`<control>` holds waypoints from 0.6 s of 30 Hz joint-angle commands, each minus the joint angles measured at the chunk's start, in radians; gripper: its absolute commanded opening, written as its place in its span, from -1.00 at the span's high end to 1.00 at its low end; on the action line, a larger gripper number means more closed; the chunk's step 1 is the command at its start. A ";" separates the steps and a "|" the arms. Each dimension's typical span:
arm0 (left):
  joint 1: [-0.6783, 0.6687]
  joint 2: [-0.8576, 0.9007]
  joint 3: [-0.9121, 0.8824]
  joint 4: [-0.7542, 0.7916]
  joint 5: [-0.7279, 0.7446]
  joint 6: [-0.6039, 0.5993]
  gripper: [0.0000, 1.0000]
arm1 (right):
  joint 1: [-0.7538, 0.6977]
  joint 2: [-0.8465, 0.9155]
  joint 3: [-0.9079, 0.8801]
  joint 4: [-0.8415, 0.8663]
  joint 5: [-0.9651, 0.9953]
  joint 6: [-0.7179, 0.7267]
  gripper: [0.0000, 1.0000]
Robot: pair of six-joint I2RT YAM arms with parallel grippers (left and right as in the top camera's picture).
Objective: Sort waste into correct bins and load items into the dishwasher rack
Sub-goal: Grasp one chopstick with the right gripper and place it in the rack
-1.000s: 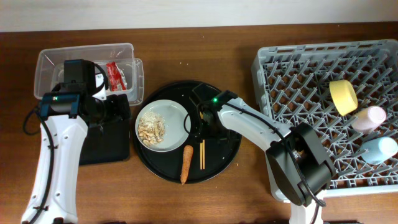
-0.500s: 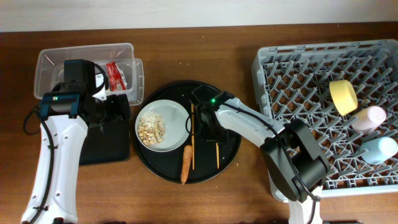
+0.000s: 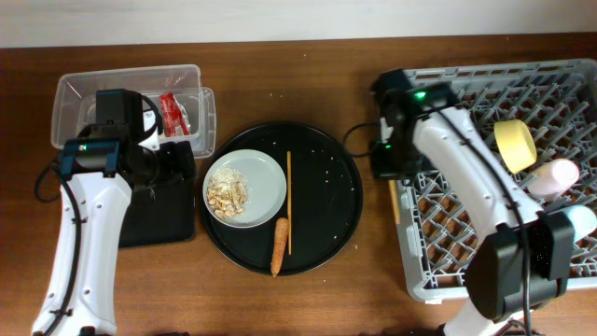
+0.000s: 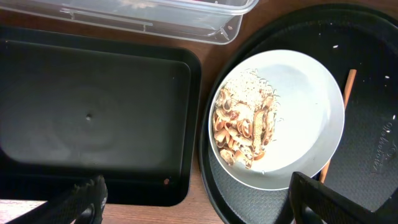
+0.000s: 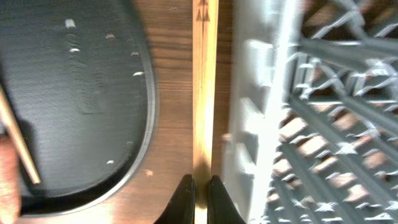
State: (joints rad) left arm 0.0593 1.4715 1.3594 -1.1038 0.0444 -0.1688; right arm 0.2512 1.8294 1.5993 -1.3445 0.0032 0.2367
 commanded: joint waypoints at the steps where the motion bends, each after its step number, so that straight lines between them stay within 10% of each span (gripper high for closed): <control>1: 0.002 -0.009 0.003 -0.001 0.003 0.002 -0.86 | -0.091 -0.017 0.006 -0.019 0.009 -0.120 0.92; 6: 0.002 -0.009 0.003 -0.002 0.003 0.002 -0.86 | -0.162 -0.014 -0.054 -0.025 0.010 -0.183 0.91; 18: 0.002 -0.009 0.003 -0.008 0.003 0.002 -0.86 | 0.011 -0.105 0.085 0.038 -0.236 -0.134 -0.11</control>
State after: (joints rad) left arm 0.0593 1.4715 1.3594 -1.1110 0.0444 -0.1688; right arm 0.1753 1.6875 1.6821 -1.3293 -0.1425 0.0586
